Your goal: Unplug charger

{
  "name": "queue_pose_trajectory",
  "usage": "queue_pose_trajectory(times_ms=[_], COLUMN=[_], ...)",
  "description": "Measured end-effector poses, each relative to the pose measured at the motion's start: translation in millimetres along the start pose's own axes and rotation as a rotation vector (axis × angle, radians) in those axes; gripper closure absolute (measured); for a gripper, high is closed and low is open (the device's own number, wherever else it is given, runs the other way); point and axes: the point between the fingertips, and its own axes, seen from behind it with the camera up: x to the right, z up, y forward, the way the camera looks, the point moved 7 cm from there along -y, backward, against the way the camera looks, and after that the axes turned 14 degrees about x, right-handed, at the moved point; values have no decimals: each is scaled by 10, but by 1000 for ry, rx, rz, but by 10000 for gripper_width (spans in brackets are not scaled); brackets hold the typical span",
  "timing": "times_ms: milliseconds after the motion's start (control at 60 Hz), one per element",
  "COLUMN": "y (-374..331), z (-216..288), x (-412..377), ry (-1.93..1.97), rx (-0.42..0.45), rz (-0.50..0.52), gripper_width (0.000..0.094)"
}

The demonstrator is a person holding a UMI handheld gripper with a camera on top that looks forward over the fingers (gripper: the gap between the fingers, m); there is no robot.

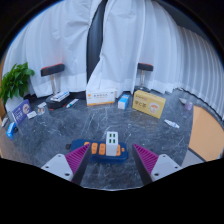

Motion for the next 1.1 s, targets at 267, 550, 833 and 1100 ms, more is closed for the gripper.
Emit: queue_pose_trajectory(times_ms=[267, 550, 833, 1100], y=[474, 435, -202, 298], z=[-68, 150, 2283, 281], x=[-42, -53, 307, 984], ry=[37, 39, 94, 152], rx=[41, 64, 480, 65], rz=[-32, -30, 41, -11], gripper_width=[702, 858, 859, 812])
